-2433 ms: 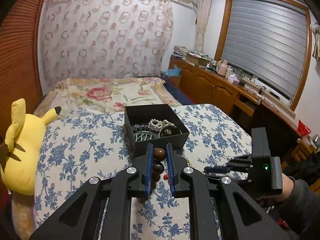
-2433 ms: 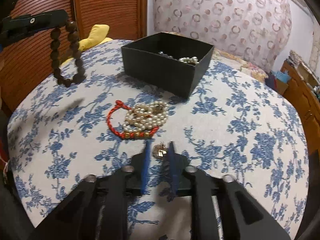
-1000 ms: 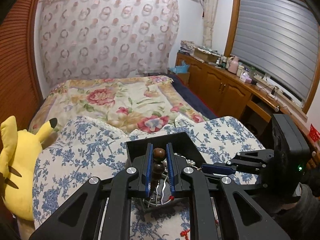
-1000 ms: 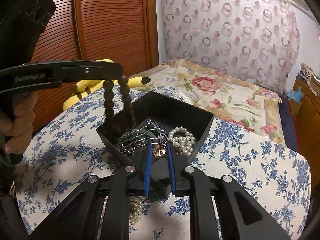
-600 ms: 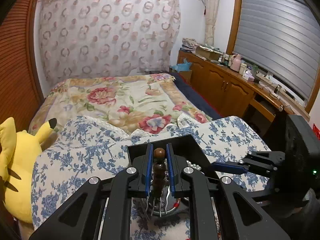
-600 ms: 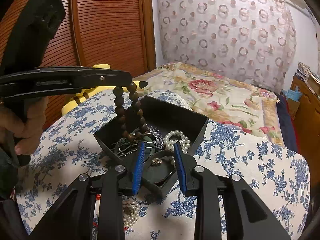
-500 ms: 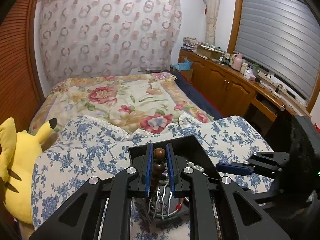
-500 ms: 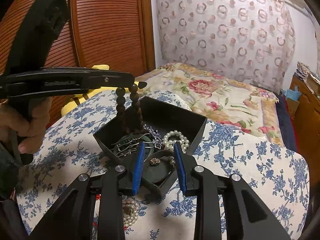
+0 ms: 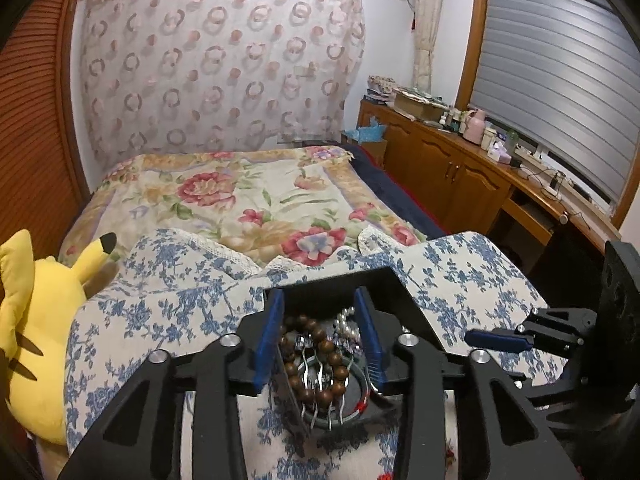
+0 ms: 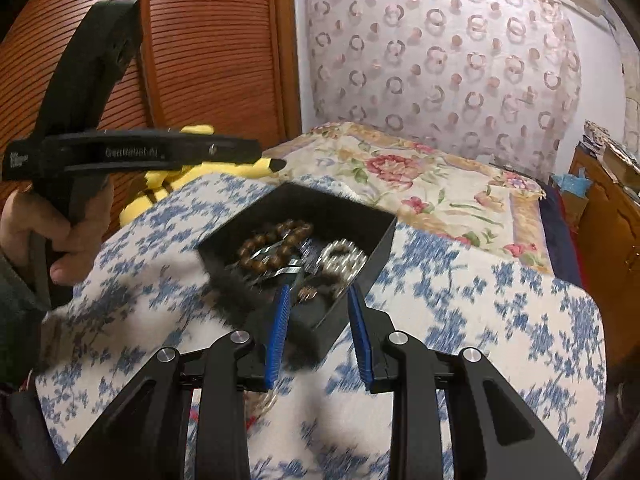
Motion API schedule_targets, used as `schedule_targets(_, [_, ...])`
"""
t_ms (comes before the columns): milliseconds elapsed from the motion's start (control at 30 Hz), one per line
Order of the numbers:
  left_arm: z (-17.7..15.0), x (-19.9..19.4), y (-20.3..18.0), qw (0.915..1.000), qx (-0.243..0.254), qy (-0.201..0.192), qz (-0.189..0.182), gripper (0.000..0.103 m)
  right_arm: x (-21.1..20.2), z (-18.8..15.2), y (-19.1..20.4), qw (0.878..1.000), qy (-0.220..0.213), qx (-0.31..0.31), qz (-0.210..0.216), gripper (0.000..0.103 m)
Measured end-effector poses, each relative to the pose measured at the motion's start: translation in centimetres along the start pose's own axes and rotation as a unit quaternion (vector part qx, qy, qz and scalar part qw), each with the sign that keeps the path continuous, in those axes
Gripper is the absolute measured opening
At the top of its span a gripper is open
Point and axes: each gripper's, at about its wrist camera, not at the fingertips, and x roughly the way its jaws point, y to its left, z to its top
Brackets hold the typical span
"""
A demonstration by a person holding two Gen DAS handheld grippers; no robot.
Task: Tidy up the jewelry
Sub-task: 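Release the bead bracelet into the box while the right tool drops the gold charm in, then grasp the red cord bracelet with the left tool while the right tool lifts the pearl strand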
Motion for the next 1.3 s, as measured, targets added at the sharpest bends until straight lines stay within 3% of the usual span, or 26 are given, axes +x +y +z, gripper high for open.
schedule_targets(467, [-8.0,-1.6,-0.3,0.9984,0.020,0.052,0.003,0.072,1.3,-4.4,2.6,0.998,0.066,-0.012,0.019,0.032])
schedule_targets(533, [-9.1,-1.3,-0.2,0.9976,0.020,0.066,0.002,0.075,1.6,-4.6,2.5,0.997,0.072,-0.009,0.018,0.027])
schedule_targets(1000, [-11.9,0.4,-0.5,0.9930,0.037,0.112,0.005,0.081,2.6,-4.7,1.1,0.994,0.101,-0.017,-0.033,0.024])
schedule_targets(1300, [-12.8,1.1,-1.6,0.9906,0.059,0.123,0.014,0.082,2.9,-4.5,1.0,0.995,0.099,-0.003,-0.003,0.017])
